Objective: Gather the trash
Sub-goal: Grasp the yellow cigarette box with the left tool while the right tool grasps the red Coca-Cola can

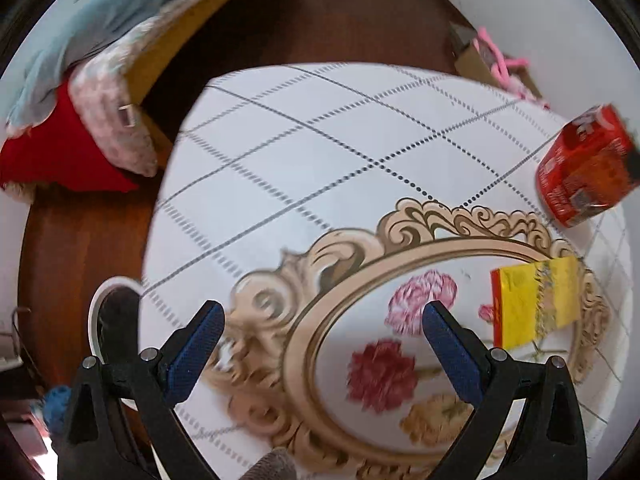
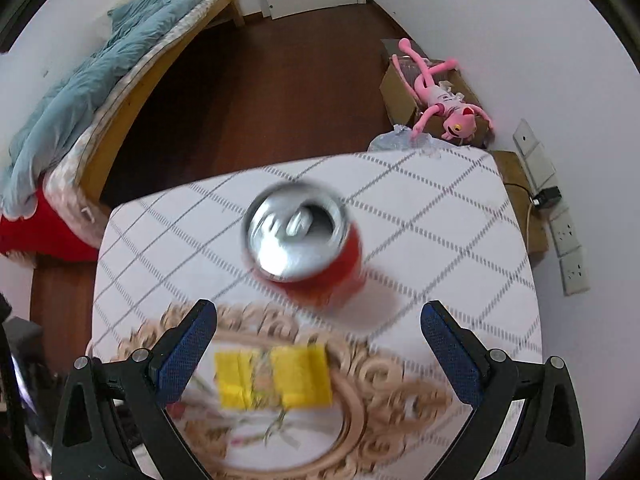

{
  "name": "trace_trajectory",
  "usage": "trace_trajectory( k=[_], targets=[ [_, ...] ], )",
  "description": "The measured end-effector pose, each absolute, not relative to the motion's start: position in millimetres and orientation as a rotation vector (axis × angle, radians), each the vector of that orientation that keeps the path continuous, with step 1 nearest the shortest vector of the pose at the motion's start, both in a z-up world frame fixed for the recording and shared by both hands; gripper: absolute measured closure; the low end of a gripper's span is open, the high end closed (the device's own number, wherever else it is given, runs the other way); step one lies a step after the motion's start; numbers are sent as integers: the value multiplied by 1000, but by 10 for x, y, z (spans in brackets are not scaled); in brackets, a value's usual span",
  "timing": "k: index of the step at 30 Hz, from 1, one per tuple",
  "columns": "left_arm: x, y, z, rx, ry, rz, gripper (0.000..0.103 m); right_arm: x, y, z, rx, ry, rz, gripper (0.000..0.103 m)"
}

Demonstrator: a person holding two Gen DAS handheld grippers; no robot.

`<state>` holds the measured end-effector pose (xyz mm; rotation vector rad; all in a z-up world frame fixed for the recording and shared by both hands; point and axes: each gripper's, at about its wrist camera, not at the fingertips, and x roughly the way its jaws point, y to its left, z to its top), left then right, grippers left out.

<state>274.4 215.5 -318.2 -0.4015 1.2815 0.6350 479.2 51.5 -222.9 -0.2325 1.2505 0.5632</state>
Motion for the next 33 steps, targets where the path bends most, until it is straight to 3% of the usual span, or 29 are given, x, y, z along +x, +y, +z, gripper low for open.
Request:
trace_trajectory(
  k=[7, 9, 10, 19, 30, 32, 33],
  targets=[
    [2849, 2231, -3320, -406, 1302, 633, 0, 5041, 776, -2541, -197, 1278, 632, 2],
    [2896, 2186, -3325, -370, 1305, 633, 0, 5064, 802, -2607, -185, 1278, 645, 25],
    [2905, 2160, -3317, -350, 1304, 634, 0, 5063, 801, -2622, -183, 1274, 648, 29],
    [3118, 1319, -2959, 23, 1214, 312, 0, 4887, 116, -2363, -268, 1301, 573, 30],
    [3747, 607, -3354, 199, 1349, -74, 3, 5001, -739, -2432, -219, 1338, 445, 30],
    [3828, 631, -3366, 164, 1364, -97, 6, 5053, -749, -2452, -198, 1340, 440, 30],
    [3858, 652, -3360, 142, 1363, -103, 15, 5076, -731, -2472, -192, 1342, 438, 30]
  ],
)
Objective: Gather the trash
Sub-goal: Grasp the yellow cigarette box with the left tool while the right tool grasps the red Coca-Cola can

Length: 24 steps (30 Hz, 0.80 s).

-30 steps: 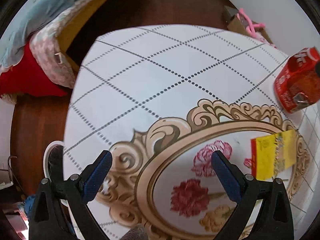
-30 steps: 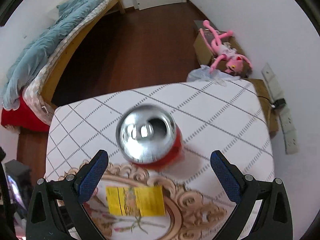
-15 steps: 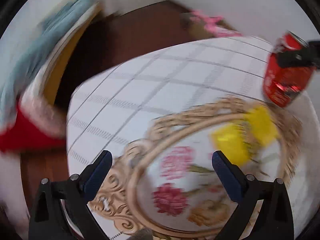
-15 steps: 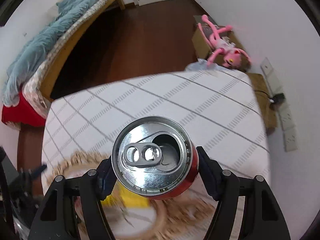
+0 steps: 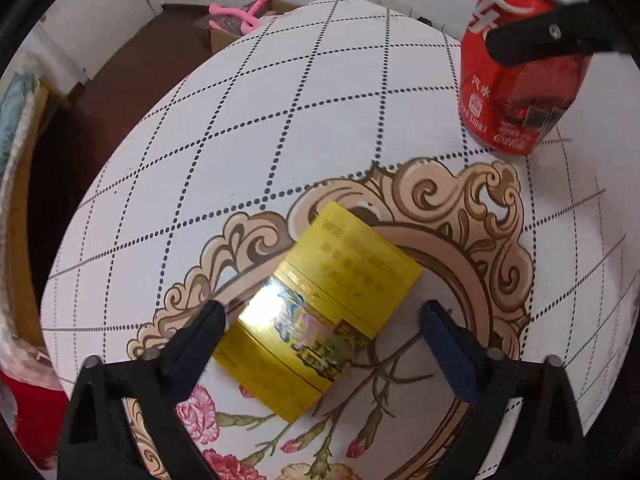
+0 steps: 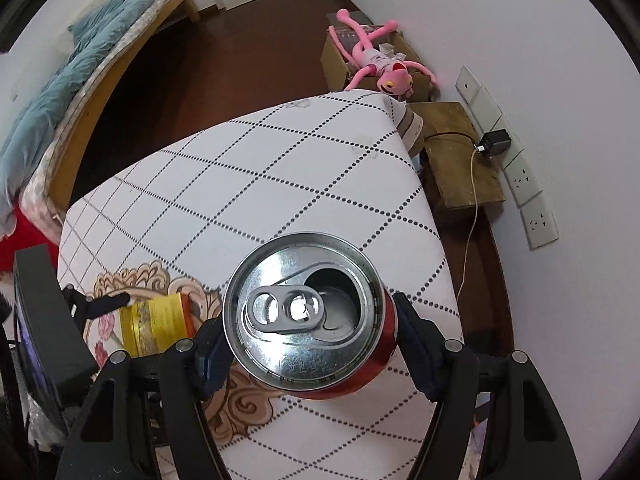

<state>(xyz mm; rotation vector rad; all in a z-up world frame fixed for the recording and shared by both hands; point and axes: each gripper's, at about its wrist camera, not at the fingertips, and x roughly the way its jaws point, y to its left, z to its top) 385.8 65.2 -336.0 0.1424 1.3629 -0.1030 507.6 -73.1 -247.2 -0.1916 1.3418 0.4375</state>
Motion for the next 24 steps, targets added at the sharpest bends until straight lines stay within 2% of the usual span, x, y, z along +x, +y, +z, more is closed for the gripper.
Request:
trace_trajectory(
  k=[1, 4, 12, 19, 23, 24],
  targets=[
    [3884, 683, -3345, 108, 1361, -116, 22, 5082, -720, -2481, -189, 1343, 438, 30],
    [3923, 741, -3322, 76, 1363, -106, 29, 5095, -666, -2474, -193, 1331, 443, 30],
    [3812, 673, -3223, 56, 1329, -14, 36, 5013, -601, -2456, -197, 1321, 472, 30],
    [3500, 804, -2878, -11, 1239, 52, 37, 4848, -555, -2278, -205, 1272, 513, 30],
    [3487, 1056, -3164, 1, 1344, 38, 37, 4758, -478, -2238, -221, 1266, 526, 30],
    [3503, 1074, -3308, 2, 1410, 33, 33, 4751, -467, -2239, -222, 1266, 525, 30]
  ],
)
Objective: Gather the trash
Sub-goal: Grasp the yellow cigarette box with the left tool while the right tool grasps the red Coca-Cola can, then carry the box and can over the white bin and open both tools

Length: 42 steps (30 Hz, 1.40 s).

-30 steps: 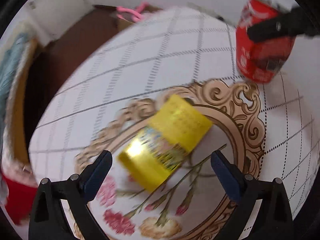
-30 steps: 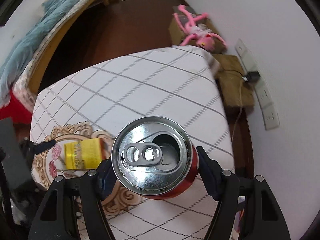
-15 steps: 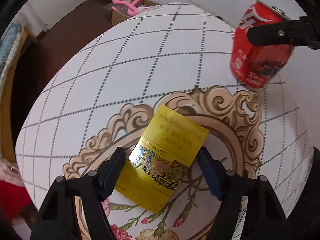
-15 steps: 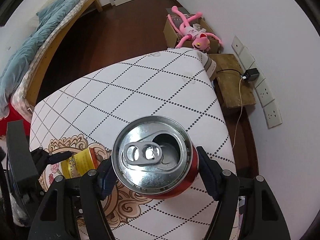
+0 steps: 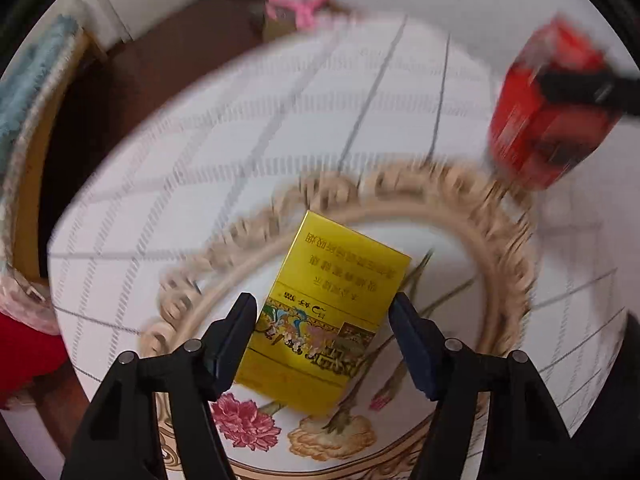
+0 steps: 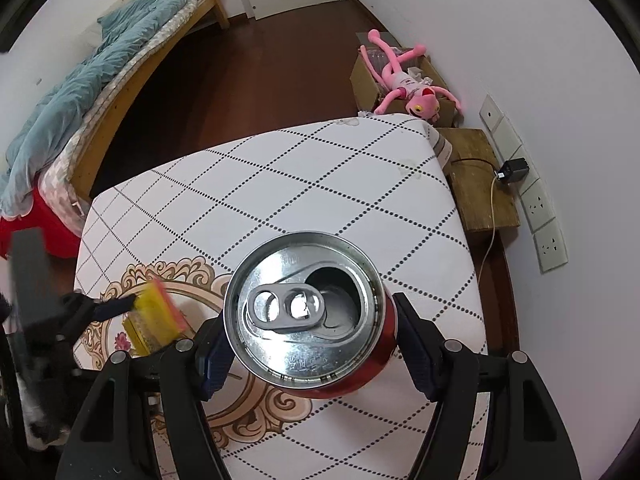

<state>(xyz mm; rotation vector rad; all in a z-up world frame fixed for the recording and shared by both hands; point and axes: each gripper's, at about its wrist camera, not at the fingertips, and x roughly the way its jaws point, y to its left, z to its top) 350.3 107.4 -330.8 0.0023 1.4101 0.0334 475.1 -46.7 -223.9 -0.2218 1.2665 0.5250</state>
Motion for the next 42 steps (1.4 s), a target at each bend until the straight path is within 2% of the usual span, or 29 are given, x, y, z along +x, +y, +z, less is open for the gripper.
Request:
trace_trajectory(
  k=[5, 7, 12, 23, 32, 37, 42],
  targets=[
    [3466, 1160, -3290, -22, 1409, 15, 35, 4709, -429, -2209, -215, 1265, 525, 30],
    [3377, 1135, -3262, -9, 1395, 9, 44, 4691, -409, -2201, -220, 1264, 527, 30],
    [3223, 1112, -3080, -53, 1323, 57, 45, 4625, -379, -2167, -218, 1261, 537, 30],
    [1955, 1573, -1886, -158, 1044, 424, 45, 4056, -71, -1733, -189, 1190, 664, 30],
    [714, 2399, -1390, -218, 923, 675, 45, 2882, 919, -1395, -172, 1160, 928, 30],
    [98, 2881, -1465, -313, 903, 778, 45, 2169, 1605, -1486, -194, 1194, 1057, 30],
    [-392, 3447, -1874, -503, 930, 825, 45, 1575, 2228, -1859, -249, 1270, 1120, 30]
  ],
)
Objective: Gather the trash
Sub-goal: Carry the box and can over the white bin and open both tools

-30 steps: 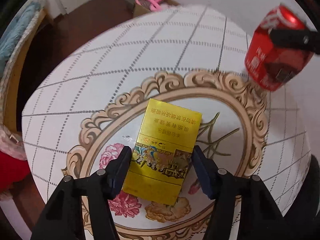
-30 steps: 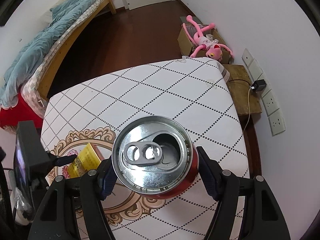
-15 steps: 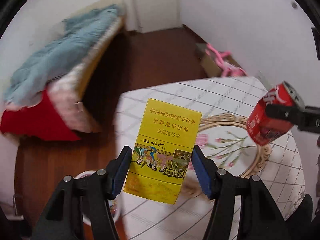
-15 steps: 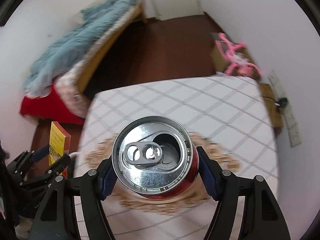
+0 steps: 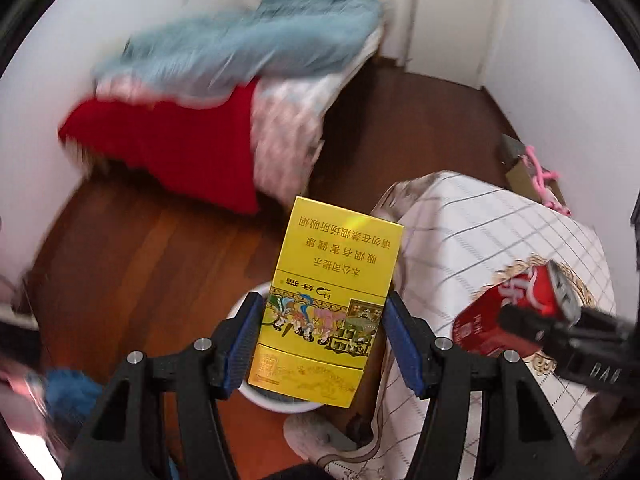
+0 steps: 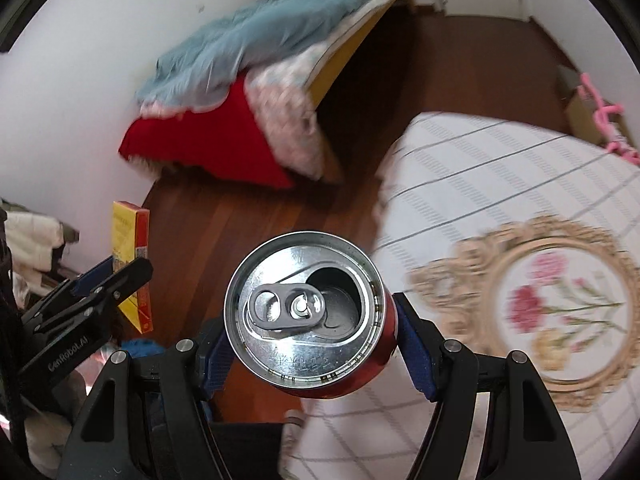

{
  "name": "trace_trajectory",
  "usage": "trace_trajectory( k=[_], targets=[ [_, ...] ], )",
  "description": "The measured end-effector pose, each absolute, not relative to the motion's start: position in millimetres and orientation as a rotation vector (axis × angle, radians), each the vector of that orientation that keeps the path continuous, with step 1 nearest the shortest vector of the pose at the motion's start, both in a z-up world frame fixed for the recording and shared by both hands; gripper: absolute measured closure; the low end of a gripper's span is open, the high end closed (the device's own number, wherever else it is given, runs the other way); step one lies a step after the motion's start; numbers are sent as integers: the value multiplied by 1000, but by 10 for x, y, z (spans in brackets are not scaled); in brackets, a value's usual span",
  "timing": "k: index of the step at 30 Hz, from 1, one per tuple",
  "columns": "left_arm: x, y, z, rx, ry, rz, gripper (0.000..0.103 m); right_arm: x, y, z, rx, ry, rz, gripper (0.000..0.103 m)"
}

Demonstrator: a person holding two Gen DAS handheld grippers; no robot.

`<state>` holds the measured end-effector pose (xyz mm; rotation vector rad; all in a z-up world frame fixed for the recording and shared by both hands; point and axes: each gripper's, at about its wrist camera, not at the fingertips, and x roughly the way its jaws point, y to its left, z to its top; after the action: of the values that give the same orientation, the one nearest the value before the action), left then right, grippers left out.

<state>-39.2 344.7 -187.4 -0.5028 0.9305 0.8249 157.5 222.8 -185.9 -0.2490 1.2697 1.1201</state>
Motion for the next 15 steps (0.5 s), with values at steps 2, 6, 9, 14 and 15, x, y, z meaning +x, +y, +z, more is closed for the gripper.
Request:
trace_trajectory(
  k=[2, 6, 9, 14, 15],
  targets=[
    [-528, 3652, -2087, -594, 948, 822, 45, 1406, 2468, -2074, -274, 1308, 1125, 30],
    [-721, 4017, -2539, -740, 993, 814, 45, 1203, 2911, -2538, -318, 1385, 1112, 30],
    [-833, 4214, -2855, -848, 1023, 810, 44, 1115, 3209, -2859, -355, 1430, 1095, 30],
    [-992, 4362, -3187, -914, 1067, 866, 42, 1018, 3632, -3305, -394, 1495, 1094, 30],
    [-1033, 4386, -3232, -928, 1068, 873, 36, 1015, 3696, -3389, -402, 1503, 1088, 29]
  ],
)
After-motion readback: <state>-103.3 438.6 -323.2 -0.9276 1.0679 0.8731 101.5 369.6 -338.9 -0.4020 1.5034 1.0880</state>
